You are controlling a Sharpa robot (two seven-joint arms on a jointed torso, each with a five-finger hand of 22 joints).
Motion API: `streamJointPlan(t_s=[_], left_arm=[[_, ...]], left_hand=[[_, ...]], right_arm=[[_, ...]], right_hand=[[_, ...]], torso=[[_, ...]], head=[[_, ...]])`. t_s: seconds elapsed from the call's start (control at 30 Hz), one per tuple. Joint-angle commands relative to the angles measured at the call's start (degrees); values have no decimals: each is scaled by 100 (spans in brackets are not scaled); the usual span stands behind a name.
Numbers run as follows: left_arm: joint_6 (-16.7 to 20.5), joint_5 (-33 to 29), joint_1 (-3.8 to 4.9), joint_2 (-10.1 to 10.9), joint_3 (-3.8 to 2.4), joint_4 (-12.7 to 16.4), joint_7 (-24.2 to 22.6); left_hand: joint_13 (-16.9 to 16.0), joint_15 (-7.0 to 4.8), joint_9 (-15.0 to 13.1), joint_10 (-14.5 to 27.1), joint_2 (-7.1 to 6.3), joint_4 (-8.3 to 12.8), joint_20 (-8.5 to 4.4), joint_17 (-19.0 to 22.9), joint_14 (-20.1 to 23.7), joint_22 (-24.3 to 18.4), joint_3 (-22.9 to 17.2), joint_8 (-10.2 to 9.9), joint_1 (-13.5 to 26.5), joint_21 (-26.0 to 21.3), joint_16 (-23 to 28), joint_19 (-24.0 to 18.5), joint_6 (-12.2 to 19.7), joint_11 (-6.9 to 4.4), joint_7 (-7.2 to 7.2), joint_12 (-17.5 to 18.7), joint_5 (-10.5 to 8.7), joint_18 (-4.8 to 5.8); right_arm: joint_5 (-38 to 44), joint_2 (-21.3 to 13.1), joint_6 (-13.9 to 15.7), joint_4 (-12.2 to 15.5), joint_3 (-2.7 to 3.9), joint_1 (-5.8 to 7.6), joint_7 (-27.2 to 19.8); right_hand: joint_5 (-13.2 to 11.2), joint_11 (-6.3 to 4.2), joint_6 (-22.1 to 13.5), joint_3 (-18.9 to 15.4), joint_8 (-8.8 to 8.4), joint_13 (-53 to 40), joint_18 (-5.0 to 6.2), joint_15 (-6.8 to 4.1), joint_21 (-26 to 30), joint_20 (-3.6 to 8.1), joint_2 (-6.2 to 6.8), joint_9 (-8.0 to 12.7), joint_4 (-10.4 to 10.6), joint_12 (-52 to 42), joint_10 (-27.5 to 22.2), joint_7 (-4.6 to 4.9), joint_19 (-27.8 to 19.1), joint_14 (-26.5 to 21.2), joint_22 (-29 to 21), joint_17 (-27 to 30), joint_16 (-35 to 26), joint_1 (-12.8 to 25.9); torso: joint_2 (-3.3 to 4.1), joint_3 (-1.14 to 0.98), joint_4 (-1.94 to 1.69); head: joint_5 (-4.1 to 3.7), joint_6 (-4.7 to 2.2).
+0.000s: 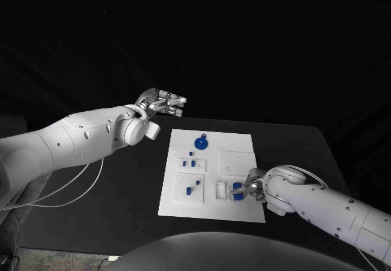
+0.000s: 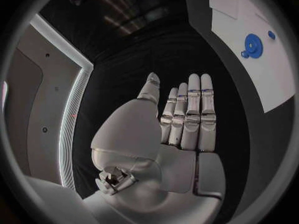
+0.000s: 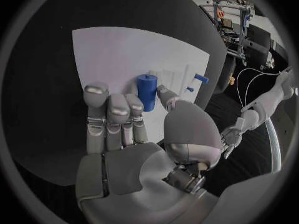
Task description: Assemble the parts on the task board
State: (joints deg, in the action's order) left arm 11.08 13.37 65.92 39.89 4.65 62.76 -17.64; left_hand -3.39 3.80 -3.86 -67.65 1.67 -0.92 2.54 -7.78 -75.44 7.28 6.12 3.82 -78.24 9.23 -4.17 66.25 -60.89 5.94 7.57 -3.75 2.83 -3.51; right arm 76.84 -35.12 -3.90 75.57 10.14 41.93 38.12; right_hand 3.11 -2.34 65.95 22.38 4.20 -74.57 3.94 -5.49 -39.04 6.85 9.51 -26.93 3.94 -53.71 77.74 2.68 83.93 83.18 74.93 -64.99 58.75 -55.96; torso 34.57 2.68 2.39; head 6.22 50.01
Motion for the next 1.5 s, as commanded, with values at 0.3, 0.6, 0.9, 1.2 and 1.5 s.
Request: streamJointPlan(t_s=[0.3, 0.6, 0.9, 1.2, 1.5], left_arm=[[-65, 14, 3, -23, -4, 10, -22], [-85, 14, 3, -15, -4, 10, 0], [-94, 15, 4, 2, -4, 17, 26], [-112, 20, 4, 15, -3, 24, 48], [-137, 29, 5, 7, -3, 29, 63]], left_hand=[[0, 5, 3, 33, 12, -5, 12, 14, -3, -17, 7, -12, 46, -34, 13, 43, 31, 13, -8, 33, -14, 56], [0, 7, 3, 40, 12, -2, 14, 20, -1, -22, 6, -13, 42, -45, 12, 48, 41, 16, -4, 33, -14, 56], [0, 8, 3, 42, 12, 3, 14, 26, -1, -26, 5, -13, 35, -53, 11, 54, 41, 17, -3, 33, -14, 55], [0, 8, 3, 46, 11, 5, 15, 31, 0, -31, 4, -12, 33, -63, 12, 58, 44, 18, -3, 33, -14, 55], [0, 10, 2, 47, 8, 5, 17, 38, 6, -37, 2, -11, 31, -79, 13, 60, 41, 19, -4, 33, -14, 56]], right_arm=[[160, 161, 133, -193, -86, -42, -134], [-87, 75, 563, -176, -94, -41, -158], [-656, -212, 1151, 165, -94, 3, -193], [-1043, -489, 1343, 638, -88, 150, -112], [-1244, -399, 1099, 765, -89, 193, -50]], right_hand=[[-27, 40, -159, 37, -55, -25, -31, 10, 31, -5, -22, 257, -91, -39, -16, 38, 307, 49, 235, -21, -26, -139], [898, -11, -18, 168, -51, 21, -38, -6, 19, -9, -782, 330, -1217, -41, -27, -35, 311, 56, 275, 12, -24, -280], [1812, -26, 102, 584, -49, 183, -51, -9, 99, -3, -819, 220, -1842, 161, -104, -21, 301, 41, 282, 94, -118, -304], [1806, -37, 147, 513, -53, 217, -58, -15, 99, 4, -857, 175, -1900, 150, -105, -45, 305, 39, 310, 91, -104, -241], [1732, -39, 166, 390, -55, 243, -68, -11, 97, 0, -875, 229, -1876, 158, -120, -60, 304, 41, 330, 82, -88, -225]], torso=[[-1, -4, 7], [-3, -5, 9], [-4, -1, 12], [-3, -1, 12], [2, -1, 3]], head=[[23, -1], [38, -1], [36, -1], [33, -1], [41, -1]])
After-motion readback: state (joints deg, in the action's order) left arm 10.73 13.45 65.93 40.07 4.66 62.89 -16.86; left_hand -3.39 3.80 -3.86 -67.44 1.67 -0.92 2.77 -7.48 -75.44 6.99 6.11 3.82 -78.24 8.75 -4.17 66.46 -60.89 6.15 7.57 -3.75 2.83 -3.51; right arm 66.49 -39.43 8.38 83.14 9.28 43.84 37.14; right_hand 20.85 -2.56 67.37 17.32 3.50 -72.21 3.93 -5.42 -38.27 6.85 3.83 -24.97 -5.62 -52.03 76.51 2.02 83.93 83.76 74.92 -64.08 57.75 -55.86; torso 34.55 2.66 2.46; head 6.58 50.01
